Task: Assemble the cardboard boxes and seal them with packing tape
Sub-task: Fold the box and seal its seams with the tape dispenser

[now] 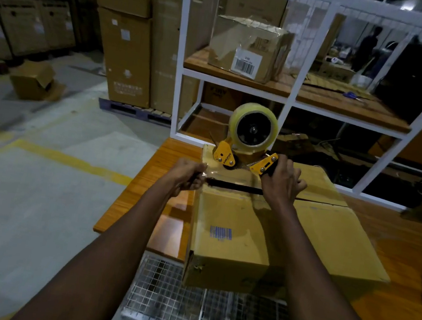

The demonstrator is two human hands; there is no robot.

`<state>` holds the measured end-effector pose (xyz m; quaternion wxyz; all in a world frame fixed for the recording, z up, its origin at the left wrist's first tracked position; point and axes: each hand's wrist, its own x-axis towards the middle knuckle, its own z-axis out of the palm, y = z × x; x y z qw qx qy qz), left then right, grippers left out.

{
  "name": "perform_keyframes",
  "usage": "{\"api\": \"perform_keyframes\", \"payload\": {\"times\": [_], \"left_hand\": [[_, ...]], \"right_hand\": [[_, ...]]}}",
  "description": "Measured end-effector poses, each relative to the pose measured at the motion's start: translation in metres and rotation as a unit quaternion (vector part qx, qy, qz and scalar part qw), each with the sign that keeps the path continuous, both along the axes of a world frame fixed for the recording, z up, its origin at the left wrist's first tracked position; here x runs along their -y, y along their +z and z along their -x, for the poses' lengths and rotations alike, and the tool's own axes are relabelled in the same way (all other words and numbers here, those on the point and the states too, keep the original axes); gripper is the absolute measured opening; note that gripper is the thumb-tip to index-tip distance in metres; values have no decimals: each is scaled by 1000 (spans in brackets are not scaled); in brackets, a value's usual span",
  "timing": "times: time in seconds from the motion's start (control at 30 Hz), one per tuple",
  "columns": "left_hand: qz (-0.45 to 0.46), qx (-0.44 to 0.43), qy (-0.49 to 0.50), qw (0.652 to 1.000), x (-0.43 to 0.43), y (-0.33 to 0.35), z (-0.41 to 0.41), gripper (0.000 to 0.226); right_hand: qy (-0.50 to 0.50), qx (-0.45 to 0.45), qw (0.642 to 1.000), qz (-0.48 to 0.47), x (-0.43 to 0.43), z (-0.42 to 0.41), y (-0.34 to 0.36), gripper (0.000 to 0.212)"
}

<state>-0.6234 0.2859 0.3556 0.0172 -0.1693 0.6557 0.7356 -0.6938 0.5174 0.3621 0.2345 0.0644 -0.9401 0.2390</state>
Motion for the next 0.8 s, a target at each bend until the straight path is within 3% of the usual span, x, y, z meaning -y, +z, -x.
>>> {"api": "perform_keyframes", "payload": {"times": [0.3, 0.8], "left_hand": [[179, -32, -43, 982, 43, -21, 0, 34], [252, -32, -43, 966, 38, -76, 9, 36]], "right_hand": [[17, 8, 1000, -10, 17, 8, -25, 31], [17, 20, 998, -64, 14, 11, -44, 42]]}}
